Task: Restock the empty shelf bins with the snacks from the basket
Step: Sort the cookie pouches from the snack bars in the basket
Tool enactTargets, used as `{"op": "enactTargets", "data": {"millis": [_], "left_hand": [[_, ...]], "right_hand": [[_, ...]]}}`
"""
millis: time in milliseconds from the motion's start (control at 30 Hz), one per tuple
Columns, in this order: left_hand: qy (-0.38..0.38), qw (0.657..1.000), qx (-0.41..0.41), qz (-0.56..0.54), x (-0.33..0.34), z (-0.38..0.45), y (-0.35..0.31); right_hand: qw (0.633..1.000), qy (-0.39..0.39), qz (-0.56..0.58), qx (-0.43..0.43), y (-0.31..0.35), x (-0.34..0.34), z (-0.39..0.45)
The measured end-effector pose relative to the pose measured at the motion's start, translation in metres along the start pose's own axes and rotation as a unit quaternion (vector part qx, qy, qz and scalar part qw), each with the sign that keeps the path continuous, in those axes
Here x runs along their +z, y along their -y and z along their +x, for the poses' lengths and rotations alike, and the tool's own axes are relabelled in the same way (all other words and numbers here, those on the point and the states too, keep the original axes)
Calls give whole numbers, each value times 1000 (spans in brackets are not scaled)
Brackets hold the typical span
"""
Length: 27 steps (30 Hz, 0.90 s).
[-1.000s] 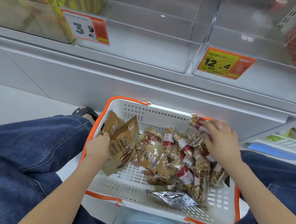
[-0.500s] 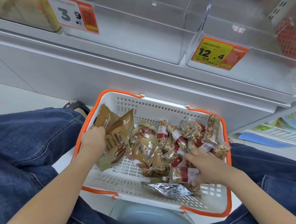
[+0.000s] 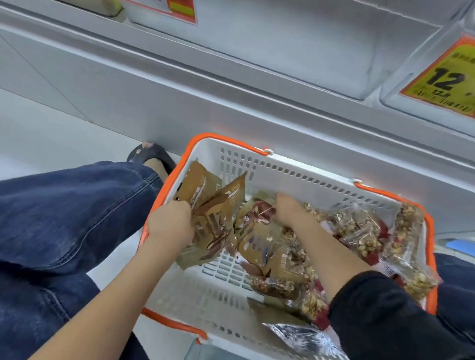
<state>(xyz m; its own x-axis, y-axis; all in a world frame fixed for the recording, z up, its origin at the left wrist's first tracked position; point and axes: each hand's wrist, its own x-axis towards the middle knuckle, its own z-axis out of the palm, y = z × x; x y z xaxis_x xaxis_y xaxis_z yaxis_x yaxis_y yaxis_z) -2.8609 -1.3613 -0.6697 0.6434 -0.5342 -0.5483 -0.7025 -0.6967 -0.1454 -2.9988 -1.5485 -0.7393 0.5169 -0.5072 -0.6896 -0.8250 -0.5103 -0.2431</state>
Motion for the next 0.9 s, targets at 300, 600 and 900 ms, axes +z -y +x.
{"op": "enactTargets", "data": {"millis": [300, 600, 900], "left_hand": [[12, 1000, -14, -10, -2, 6, -1], [-38, 999, 6, -14, 3, -5, -1], [-34, 992, -5, -120, 6, -21, 6]], "right_hand": [[999, 18, -8, 38, 3, -15, 18], [959, -234, 150, -57, -9, -36, -69], [876, -396, 264, -78, -16, -26, -131]]}}
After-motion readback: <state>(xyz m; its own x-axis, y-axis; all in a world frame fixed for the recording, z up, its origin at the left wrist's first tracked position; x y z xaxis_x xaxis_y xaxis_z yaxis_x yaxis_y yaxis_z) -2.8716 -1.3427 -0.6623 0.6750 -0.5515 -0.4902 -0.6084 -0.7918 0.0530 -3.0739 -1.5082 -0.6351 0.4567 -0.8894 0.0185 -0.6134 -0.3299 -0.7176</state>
